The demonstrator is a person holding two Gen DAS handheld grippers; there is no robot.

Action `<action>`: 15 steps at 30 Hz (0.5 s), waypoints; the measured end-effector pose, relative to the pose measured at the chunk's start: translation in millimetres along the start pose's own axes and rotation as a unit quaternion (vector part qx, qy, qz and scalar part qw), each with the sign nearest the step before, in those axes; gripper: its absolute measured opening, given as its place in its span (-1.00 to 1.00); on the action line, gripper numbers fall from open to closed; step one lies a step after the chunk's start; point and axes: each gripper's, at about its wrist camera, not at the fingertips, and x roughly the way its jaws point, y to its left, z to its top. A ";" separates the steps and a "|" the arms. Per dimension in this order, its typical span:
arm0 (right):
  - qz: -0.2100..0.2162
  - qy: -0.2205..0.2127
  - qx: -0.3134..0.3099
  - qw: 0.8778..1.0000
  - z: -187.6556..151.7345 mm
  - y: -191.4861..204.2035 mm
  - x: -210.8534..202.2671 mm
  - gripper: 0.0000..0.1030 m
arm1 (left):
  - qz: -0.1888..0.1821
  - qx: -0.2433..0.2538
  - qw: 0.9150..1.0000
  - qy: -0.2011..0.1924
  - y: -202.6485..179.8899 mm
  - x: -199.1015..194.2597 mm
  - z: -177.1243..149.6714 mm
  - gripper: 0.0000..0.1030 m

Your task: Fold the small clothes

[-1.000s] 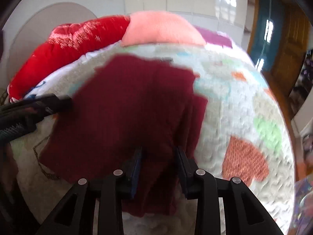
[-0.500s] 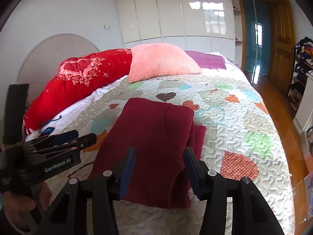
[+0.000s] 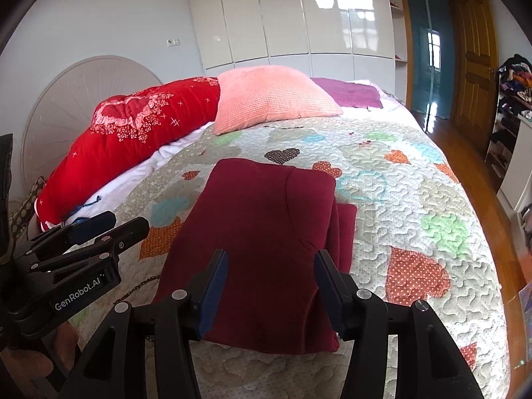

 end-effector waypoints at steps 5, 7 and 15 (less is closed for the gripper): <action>0.001 0.003 0.003 1.000 0.0 -1.5 1.5 0.03 | 0.000 0.001 1.000 -0.003 -1.5 -0.9 -0.4 0.03; 0.002 0.004 0.003 1.000 0.0 -2.0 2.3 0.03 | 0.001 0.003 1.000 -0.003 -1.9 -1.2 -0.2 0.03; 0.005 0.006 0.003 1.000 0.8 -4.0 4.2 0.05 | -0.001 0.003 1.000 -0.002 -2.7 -0.1 -0.4 0.03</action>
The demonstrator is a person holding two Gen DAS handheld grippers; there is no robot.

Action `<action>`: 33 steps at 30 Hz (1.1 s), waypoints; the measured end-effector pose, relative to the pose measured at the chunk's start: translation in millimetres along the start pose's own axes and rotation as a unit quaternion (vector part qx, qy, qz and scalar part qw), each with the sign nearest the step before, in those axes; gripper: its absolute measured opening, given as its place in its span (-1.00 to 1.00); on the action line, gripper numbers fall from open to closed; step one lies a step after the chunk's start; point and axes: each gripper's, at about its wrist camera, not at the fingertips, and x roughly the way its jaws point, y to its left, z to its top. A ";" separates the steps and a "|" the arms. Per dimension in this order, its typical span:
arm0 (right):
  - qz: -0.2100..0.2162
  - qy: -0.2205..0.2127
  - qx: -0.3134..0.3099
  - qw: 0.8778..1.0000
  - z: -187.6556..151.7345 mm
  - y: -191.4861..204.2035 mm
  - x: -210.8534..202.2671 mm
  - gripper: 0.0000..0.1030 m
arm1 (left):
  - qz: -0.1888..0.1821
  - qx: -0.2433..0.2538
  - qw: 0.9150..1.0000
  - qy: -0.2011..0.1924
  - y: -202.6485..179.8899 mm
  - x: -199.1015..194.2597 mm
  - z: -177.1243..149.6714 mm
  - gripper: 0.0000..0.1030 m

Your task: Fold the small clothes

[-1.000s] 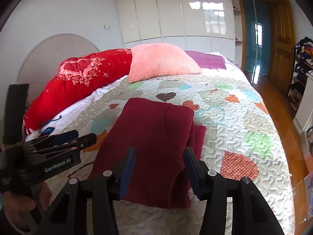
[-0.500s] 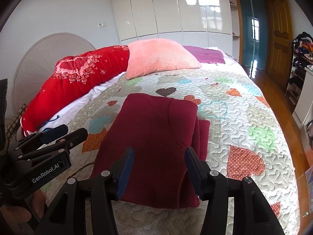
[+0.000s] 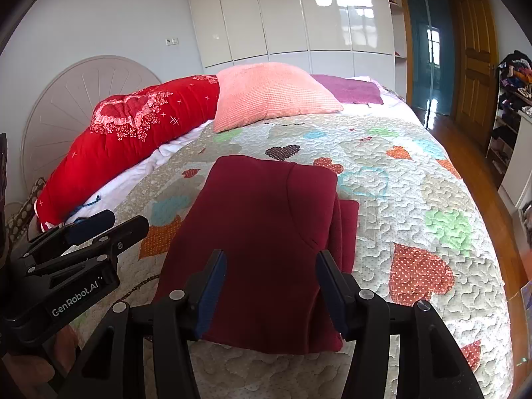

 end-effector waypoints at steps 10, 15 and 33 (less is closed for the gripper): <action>0.004 0.007 0.001 1.000 -1.7 -1.3 3.8 0.06 | 0.000 0.001 1.000 0.003 -0.7 1.8 -1.4 0.03; 0.005 0.009 0.000 1.000 -2.1 -1.8 6.3 0.06 | 0.000 0.001 1.000 0.004 -1.1 3.0 -2.2 0.03; 0.007 0.019 0.002 1.000 -5.6 -1.5 12.4 0.06 | -0.001 0.003 1.000 -0.001 -0.3 6.1 -5.5 0.03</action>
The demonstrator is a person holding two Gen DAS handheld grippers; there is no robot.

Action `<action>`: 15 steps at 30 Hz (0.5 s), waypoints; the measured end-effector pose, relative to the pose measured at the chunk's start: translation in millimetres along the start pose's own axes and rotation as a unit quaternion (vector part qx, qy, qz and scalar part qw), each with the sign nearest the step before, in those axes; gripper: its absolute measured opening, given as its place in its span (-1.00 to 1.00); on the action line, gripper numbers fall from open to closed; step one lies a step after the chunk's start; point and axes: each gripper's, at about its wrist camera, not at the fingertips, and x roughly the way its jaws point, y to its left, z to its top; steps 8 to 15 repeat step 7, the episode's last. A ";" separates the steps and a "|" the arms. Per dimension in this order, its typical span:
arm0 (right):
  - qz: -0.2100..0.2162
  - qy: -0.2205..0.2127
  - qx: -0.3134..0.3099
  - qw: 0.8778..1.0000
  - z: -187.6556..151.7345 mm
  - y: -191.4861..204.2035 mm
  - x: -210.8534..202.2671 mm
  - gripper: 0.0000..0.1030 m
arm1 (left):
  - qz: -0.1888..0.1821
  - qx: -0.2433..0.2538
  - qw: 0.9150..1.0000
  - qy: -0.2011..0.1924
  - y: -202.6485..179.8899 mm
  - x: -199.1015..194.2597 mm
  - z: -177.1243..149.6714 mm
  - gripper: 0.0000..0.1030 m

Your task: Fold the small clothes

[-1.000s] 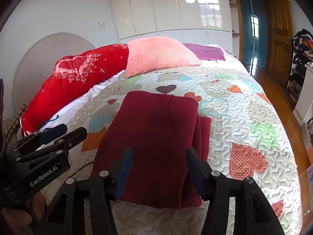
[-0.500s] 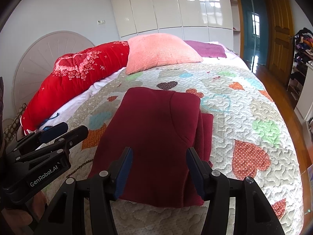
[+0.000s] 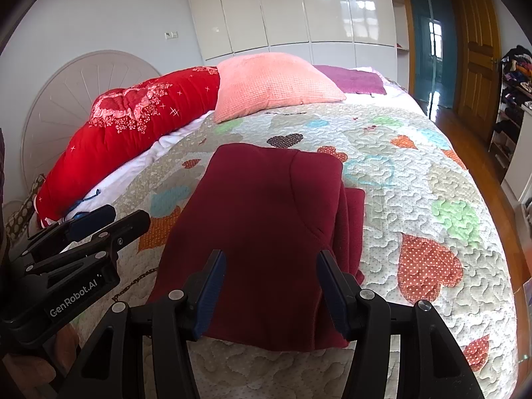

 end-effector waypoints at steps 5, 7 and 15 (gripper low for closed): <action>0.001 0.004 0.000 1.000 -1.6 -0.3 3.1 0.06 | 0.000 -0.007 1.000 -0.014 6.3 0.1 -0.3 0.03; 0.000 0.005 0.001 1.000 -1.8 -1.1 5.0 0.06 | -0.001 -0.010 1.000 -0.009 9.5 2.9 0.2 0.03; 0.000 0.005 0.001 1.000 -1.8 -1.1 5.0 0.06 | -0.001 -0.010 1.000 -0.009 9.5 2.9 0.2 0.03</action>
